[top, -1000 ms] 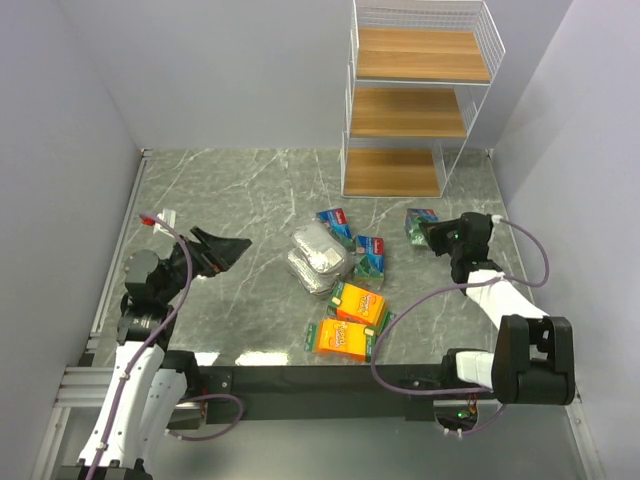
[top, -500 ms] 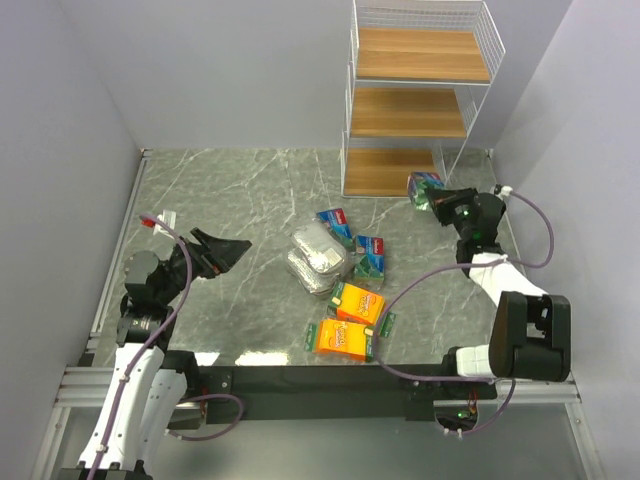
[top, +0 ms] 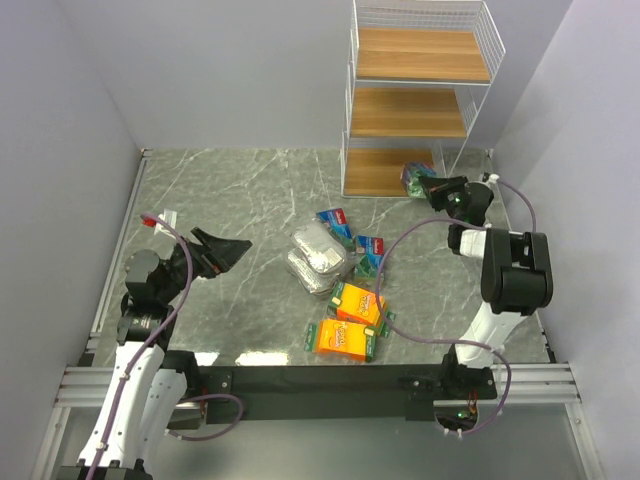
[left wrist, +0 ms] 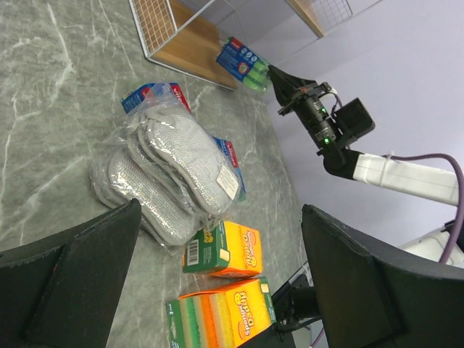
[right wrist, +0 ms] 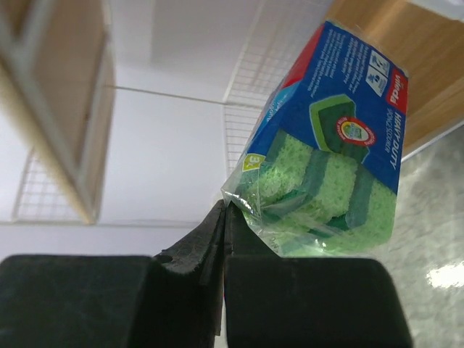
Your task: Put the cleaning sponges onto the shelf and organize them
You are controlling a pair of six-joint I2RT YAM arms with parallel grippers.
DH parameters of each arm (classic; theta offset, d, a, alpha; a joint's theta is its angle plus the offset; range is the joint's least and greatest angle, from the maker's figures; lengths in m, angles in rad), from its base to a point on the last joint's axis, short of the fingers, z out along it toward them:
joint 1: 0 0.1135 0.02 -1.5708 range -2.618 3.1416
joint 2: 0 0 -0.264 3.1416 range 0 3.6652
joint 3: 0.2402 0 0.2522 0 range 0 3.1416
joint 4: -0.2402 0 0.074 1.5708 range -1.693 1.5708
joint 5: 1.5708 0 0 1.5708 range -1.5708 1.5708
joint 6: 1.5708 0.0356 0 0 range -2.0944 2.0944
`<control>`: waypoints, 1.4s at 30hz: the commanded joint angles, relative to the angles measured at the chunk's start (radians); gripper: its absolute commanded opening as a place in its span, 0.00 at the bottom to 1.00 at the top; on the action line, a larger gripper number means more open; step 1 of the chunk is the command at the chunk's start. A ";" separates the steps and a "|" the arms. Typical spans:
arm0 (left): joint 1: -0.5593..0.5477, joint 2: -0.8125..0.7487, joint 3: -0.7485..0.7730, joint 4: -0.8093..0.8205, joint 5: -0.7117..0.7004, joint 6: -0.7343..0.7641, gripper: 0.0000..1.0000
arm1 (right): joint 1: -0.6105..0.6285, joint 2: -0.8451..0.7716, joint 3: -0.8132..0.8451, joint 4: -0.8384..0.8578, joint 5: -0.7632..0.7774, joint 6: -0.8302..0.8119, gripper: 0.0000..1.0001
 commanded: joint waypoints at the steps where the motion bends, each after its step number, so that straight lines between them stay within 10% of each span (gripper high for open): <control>1: -0.003 0.000 0.022 0.012 0.018 0.017 1.00 | -0.007 0.028 0.060 0.119 -0.008 -0.008 0.00; 22: -0.003 0.000 0.010 0.052 0.035 -0.015 0.99 | -0.004 0.142 0.221 -0.422 0.121 -0.051 0.00; 42: -0.003 -0.015 -0.012 0.059 0.041 -0.031 0.99 | 0.038 0.166 0.229 -0.324 0.194 0.128 0.00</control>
